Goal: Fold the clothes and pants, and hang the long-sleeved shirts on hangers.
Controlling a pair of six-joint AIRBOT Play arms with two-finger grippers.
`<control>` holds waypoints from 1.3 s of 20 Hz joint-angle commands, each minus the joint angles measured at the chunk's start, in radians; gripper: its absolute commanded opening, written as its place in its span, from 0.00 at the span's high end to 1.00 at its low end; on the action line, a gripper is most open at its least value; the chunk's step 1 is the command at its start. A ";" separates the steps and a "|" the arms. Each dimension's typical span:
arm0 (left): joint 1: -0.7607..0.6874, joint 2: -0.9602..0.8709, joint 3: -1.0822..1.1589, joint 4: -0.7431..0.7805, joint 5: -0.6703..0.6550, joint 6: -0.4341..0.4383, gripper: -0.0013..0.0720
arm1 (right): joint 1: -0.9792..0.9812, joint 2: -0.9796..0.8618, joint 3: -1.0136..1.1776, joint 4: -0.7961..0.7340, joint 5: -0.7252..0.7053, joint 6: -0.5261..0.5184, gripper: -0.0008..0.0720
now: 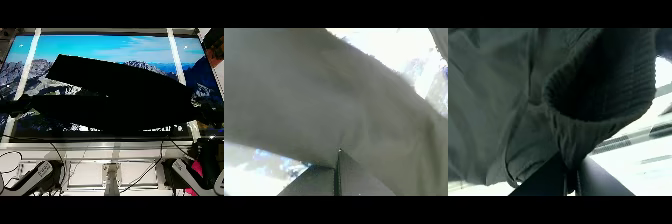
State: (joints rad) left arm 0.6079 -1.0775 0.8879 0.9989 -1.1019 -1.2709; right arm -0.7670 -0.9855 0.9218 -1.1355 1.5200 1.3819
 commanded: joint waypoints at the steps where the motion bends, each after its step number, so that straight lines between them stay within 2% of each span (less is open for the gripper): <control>1: -0.042 -0.023 0.079 0.019 0.002 0.003 0.98 | 0.000 0.051 0.014 0.038 -0.027 0.060 0.97; 5: -0.137 -0.236 0.338 0.019 0.002 -0.010 0.98 | 0.000 -0.121 0.146 0.145 -0.117 0.134 0.97; 10: -0.227 -0.542 0.654 0.018 0.002 -0.117 0.98 | 0.001 -0.389 0.305 0.280 -0.229 0.276 0.97; 13: -0.268 -0.678 0.781 -0.007 0.004 -0.166 0.98 | 0.005 -0.465 0.354 0.401 -0.307 0.312 0.97; 15: -0.295 -0.739 0.834 -0.076 0.026 -0.166 0.98 | 0.029 -0.494 0.386 0.413 -0.349 0.333 0.97; 19: -0.333 -0.822 0.890 -0.207 0.167 -0.208 0.98 | 0.080 -0.542 0.418 0.412 -0.474 0.410 0.97; 22: -0.340 -0.864 0.895 -0.408 0.289 -0.200 0.98 | 0.108 -0.588 0.422 0.419 -0.577 0.503 0.97; 26: -0.349 -0.933 0.916 -0.717 0.499 -0.082 0.98 | 0.154 -0.657 0.423 0.425 -0.815 0.702 0.97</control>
State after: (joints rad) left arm 0.2687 -1.9614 1.7844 0.5198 -0.7719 -1.4277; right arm -0.6430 -1.5955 1.3407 -0.7147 0.8864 1.9362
